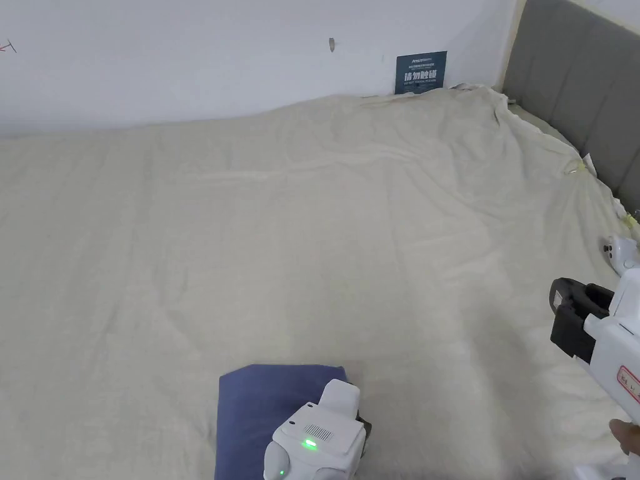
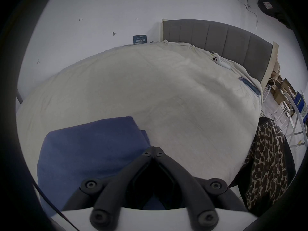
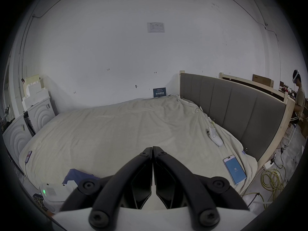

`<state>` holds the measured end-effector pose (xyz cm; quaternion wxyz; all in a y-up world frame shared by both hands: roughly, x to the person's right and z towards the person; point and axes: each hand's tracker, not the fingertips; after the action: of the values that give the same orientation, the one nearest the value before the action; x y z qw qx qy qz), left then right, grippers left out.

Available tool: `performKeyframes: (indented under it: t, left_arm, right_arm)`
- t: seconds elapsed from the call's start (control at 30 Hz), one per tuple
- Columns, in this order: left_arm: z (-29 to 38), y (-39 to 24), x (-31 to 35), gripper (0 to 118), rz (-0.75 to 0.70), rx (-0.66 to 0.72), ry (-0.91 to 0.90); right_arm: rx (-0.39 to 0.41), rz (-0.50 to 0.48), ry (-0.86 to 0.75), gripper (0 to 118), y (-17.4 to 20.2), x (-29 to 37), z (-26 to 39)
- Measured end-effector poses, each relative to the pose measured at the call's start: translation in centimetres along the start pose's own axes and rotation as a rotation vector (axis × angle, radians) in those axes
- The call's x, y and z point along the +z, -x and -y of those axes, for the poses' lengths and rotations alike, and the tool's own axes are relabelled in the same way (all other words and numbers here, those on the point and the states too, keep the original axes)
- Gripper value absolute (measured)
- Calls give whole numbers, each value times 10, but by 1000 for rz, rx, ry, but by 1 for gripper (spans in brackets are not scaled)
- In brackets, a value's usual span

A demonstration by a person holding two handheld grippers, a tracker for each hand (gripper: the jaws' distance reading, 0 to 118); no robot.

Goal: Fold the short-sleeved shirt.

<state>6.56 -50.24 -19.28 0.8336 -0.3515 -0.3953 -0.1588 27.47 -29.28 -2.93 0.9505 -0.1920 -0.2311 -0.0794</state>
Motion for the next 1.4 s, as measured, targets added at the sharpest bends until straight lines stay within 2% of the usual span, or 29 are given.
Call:
performKeyframes:
  t: [0.1, 0.3, 0.73, 0.83, 1.0, 1.4]
  left_arm:
    - [-5, 7, 7, 0, 5, 4, -11]
    - [-40, 29, 58, 0, 2, 62, -187]
    - [-102, 120, 179, 0, -243, 149, -535]
    - [-101, 138, 201, 0, -338, 139, -581]
    - [-94, 167, 233, 0, -419, 209, -649]
    - [-61, 204, 262, 0, -499, 289, -698]
  right_arm:
    - [3, 3, -2, 0, 0, 0, 0]
    - [12, -13, -28, 0, 12, 2, -8]
    - [53, -95, -172, 0, 71, 0, -38]
    - [54, -105, -204, 0, 83, -1, -41]
    - [70, -108, -260, 0, 97, -6, -40]
    - [98, -111, -303, 0, 116, -15, -25]
